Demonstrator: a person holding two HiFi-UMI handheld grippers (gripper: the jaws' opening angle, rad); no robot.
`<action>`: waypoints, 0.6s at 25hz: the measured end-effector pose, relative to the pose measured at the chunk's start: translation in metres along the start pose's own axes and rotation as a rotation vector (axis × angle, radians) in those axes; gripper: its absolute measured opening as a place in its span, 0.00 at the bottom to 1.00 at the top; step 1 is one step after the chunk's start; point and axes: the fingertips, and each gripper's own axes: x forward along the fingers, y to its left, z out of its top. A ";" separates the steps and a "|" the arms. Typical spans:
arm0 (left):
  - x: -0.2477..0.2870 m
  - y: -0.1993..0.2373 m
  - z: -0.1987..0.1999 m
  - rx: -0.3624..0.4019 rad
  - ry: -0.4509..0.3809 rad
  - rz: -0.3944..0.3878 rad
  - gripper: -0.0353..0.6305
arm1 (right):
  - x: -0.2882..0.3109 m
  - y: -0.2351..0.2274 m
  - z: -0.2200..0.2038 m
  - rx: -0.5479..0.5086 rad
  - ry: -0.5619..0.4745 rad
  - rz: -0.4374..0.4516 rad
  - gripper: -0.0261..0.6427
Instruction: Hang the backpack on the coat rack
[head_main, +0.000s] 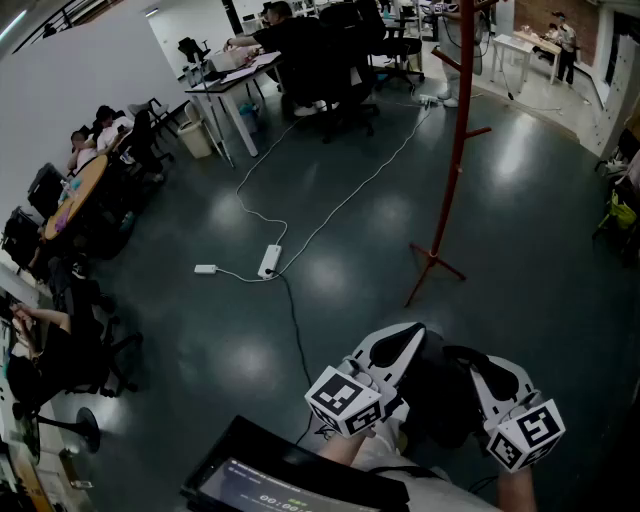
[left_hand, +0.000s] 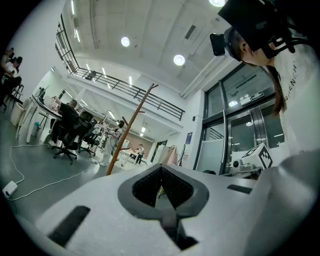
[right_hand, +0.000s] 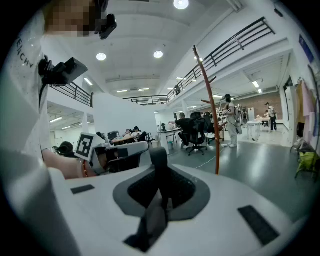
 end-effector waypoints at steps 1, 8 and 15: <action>0.008 0.006 -0.002 -0.002 0.005 -0.001 0.07 | 0.007 -0.008 0.001 0.004 0.005 0.008 0.10; 0.068 0.049 0.003 -0.022 0.020 -0.034 0.07 | 0.053 -0.048 0.018 0.019 0.035 0.033 0.10; 0.124 0.093 0.017 -0.029 0.012 -0.074 0.07 | 0.101 -0.088 0.044 0.005 0.030 0.023 0.10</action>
